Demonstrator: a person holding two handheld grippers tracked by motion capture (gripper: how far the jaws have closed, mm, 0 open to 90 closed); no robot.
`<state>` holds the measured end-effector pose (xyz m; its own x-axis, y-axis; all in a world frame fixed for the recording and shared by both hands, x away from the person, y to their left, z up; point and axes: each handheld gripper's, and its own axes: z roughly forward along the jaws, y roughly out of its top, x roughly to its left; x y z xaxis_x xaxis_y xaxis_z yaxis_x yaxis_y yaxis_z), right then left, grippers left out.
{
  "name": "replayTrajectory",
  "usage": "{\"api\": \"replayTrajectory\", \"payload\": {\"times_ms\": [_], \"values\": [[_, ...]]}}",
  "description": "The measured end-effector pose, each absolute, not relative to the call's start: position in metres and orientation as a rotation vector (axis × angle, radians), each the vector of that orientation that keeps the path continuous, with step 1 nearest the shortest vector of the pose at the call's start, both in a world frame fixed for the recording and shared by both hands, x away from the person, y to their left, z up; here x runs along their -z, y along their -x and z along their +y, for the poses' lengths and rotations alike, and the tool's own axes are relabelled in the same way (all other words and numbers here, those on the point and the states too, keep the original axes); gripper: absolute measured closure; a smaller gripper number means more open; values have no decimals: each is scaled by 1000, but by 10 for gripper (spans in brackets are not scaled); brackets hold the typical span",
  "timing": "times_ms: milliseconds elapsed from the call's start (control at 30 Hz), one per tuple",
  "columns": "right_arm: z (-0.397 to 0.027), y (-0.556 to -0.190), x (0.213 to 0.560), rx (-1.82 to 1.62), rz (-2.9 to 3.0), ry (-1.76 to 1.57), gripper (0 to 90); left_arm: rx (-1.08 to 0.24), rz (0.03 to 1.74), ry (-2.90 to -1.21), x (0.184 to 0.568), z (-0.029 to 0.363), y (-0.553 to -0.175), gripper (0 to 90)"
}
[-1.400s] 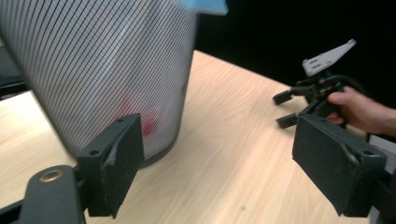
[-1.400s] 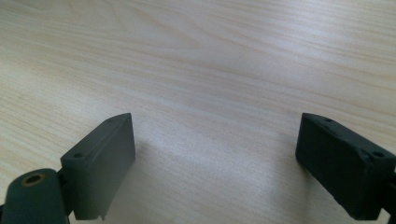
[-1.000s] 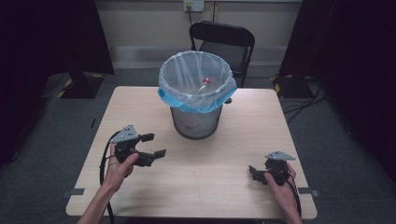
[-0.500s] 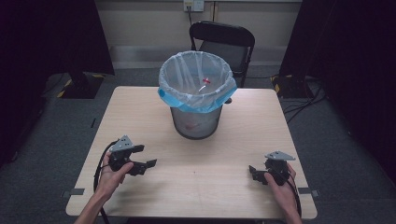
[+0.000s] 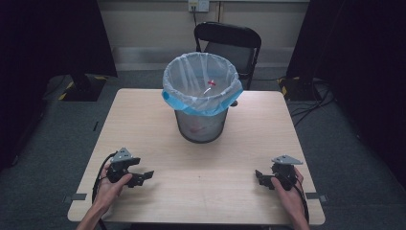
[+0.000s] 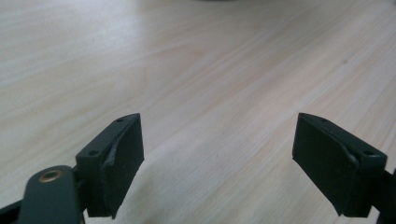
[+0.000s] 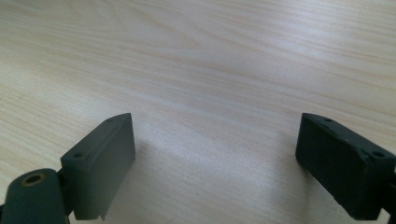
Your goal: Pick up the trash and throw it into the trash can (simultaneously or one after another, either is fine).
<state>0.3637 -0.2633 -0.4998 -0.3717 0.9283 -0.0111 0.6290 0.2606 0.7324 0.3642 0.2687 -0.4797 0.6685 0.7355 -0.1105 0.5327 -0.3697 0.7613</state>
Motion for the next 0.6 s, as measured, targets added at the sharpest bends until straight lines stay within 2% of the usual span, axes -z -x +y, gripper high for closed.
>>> {"api": "replayTrajectory", "payload": {"times_ms": [133,233,433,600], "values": [[-263,-364,500,-903,2094,-1409,112,-337,1006,-2124,490,268,-368,164],[-263,-364,500,-903,2094,-1410,112,-333,1007,-2136,493,266,-368,164],[-263,-364,500,-903,2094,-1410,112,-439,994,-2132,500,258,-361,155],[-263,-364,500,-903,2094,-1410,112,-440,995,-2133,500,258,-361,154]]}}
